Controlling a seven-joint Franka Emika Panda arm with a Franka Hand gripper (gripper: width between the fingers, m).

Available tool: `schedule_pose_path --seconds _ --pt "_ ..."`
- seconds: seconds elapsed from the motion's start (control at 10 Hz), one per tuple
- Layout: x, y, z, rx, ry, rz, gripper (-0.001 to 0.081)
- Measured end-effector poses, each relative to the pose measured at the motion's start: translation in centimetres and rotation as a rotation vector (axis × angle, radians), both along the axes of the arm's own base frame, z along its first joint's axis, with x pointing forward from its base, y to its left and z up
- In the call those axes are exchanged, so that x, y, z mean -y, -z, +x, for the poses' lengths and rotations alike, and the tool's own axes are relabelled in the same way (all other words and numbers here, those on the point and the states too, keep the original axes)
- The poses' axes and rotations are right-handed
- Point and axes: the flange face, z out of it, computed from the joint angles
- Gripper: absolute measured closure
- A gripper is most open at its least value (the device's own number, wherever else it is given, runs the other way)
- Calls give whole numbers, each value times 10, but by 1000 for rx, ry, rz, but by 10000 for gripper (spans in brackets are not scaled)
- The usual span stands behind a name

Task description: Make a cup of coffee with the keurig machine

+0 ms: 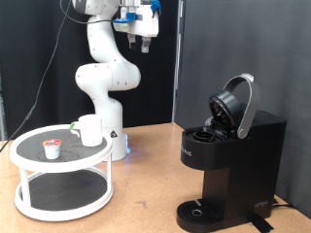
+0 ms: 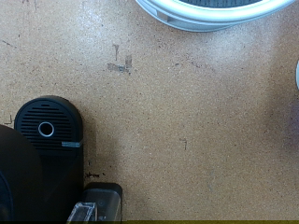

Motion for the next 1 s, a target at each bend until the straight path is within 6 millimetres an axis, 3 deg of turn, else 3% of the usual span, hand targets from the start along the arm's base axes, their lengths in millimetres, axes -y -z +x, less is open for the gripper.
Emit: schedule_pose_path --seconds 0.3,0.8,1.0 --pt "12 -2 0 12 14 25 72" --pt "94 -3 -13 28 79 62 72" --pt "102 -2 -15 29 85 67 72"
